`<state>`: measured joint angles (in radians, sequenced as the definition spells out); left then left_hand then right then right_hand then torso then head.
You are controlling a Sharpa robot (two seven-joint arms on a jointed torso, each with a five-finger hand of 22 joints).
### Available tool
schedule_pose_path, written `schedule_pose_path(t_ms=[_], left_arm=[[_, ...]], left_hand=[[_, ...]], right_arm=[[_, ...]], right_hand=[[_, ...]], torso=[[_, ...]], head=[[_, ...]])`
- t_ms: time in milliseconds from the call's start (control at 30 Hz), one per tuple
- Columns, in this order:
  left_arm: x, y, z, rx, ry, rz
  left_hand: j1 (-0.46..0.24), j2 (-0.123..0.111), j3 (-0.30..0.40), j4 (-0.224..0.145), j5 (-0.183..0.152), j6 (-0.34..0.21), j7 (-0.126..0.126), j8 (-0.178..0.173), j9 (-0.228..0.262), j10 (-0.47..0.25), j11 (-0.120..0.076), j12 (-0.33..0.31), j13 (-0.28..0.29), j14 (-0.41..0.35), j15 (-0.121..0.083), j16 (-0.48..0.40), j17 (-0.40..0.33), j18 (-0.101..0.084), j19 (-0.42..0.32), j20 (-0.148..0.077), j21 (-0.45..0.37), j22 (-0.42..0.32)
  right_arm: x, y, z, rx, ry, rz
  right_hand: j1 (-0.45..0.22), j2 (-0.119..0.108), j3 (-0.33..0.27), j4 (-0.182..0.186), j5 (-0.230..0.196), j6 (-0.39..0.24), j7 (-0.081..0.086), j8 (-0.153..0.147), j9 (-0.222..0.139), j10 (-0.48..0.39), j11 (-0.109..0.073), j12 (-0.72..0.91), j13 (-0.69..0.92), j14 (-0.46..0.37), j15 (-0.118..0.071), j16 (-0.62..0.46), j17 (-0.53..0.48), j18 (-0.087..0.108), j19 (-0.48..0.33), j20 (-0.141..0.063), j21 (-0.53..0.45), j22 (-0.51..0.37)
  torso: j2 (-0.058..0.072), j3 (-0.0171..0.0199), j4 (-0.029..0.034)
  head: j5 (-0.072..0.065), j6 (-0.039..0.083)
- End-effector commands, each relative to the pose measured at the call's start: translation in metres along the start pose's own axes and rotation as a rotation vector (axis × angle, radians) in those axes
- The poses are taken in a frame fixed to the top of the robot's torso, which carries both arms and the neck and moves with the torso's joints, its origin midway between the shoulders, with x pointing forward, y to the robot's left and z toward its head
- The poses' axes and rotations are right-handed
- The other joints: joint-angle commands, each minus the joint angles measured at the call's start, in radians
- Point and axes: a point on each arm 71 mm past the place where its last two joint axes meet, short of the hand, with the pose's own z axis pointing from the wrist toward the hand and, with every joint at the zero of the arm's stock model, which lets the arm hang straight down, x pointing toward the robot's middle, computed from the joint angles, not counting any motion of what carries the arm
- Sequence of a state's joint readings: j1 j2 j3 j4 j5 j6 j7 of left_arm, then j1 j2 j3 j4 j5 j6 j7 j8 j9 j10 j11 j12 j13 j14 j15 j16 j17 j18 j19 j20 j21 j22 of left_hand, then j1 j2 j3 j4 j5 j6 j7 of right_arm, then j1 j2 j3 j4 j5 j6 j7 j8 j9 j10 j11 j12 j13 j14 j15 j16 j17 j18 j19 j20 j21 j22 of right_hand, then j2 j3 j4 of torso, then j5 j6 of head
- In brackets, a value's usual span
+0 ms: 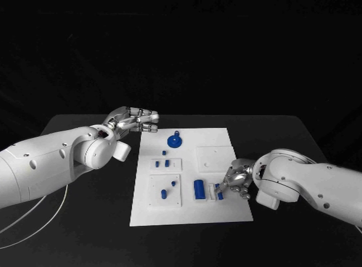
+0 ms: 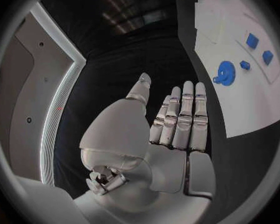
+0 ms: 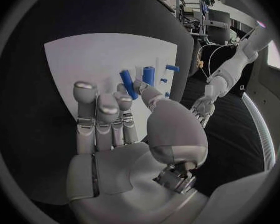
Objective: Assemble the parts on the task board
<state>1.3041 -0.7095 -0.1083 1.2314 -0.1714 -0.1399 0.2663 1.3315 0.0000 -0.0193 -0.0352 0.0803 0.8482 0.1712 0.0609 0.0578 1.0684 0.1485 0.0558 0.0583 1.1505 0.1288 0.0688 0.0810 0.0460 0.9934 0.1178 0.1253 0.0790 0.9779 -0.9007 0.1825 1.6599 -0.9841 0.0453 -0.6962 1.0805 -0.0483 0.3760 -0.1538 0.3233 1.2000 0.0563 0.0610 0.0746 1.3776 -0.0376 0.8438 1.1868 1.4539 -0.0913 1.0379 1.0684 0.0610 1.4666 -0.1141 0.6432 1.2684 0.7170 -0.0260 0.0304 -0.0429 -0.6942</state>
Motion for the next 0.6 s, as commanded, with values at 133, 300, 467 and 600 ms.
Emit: schedule_pose_path(t_ms=[133,300,467,600], left_arm=[[0.0025,-0.0012,0.0002,0.007,0.02,-0.005],[0.0024,-0.0012,0.0,0.007,0.021,-0.005],[0.0026,-0.0012,0.0001,0.006,0.021,-0.005],[0.003,-0.0012,0.0002,0.006,0.022,-0.005]], left_hand=[[0.0,-0.01,0.0,0.007,-0.006,-0.01,0.001,-0.002,-0.001,-0.007,0.002,0.004,0.001,-0.003,0.001,-0.004,0.001,0.0,-0.004,-0.001,-0.003,-0.001],[0.0,-0.01,0.0,0.007,-0.006,-0.01,0.001,-0.002,-0.001,-0.007,0.002,0.004,0.001,-0.003,0.001,-0.004,0.001,0.0,-0.004,-0.001,-0.003,-0.001],[0.0,-0.01,0.0,0.007,-0.006,-0.01,0.001,-0.002,-0.001,-0.007,0.002,0.004,0.001,-0.003,0.001,-0.004,0.001,0.0,-0.004,-0.001,-0.003,-0.001],[0.0,-0.01,0.0,0.007,-0.006,-0.01,0.001,-0.002,-0.001,-0.007,0.002,0.004,0.001,-0.003,0.001,-0.004,0.001,0.0,-0.004,-0.001,-0.003,-0.001]], right_arm=[[0.003,0.003,0.0056,0.007,-0.018,-0.014],[0.0039,0.0045,0.0088,0.014,-0.069,-0.069],[0.0071,0.0075,0.0106,0.01,-0.078,-0.086],[0.0084,0.0089,0.0121,0.009,-0.081,-0.089]], right_hand=[[0.001,-0.002,-0.013,0.001,0.003,0.003,-0.006,0.002,0.001,-0.003,-0.006,-0.007,-0.002,0.003,-0.003,-0.003,0.002,0.006,0.049,-0.002,0.007,-0.001],[-0.001,-0.001,-0.025,0.013,-0.027,0.005,-0.008,0.002,0.0,-0.003,-0.006,-0.009,-0.004,0.003,-0.003,-0.005,0.002,0.005,0.049,-0.002,0.005,-0.002],[-0.001,-0.001,-0.025,0.013,-0.027,0.005,-0.008,0.002,0.0,-0.003,-0.006,-0.009,-0.004,0.003,-0.003,-0.005,0.002,0.005,0.049,-0.002,0.005,-0.002],[0.001,-0.004,-0.023,0.02,-0.028,0.006,-0.008,0.002,0.0,-0.003,-0.006,-0.01,-0.005,0.003,-0.003,-0.006,0.001,0.005,0.049,-0.002,0.004,-0.002]], torso=[[0.0,0.0007,-0.0007],[0.0,0.001,-0.001],[0.0,0.0008,-0.0014],[0.0,0.0005,-0.001]], head=[[0.002,0.0],[0.002,-0.001],[0.003,0.0],[0.003,0.001]])
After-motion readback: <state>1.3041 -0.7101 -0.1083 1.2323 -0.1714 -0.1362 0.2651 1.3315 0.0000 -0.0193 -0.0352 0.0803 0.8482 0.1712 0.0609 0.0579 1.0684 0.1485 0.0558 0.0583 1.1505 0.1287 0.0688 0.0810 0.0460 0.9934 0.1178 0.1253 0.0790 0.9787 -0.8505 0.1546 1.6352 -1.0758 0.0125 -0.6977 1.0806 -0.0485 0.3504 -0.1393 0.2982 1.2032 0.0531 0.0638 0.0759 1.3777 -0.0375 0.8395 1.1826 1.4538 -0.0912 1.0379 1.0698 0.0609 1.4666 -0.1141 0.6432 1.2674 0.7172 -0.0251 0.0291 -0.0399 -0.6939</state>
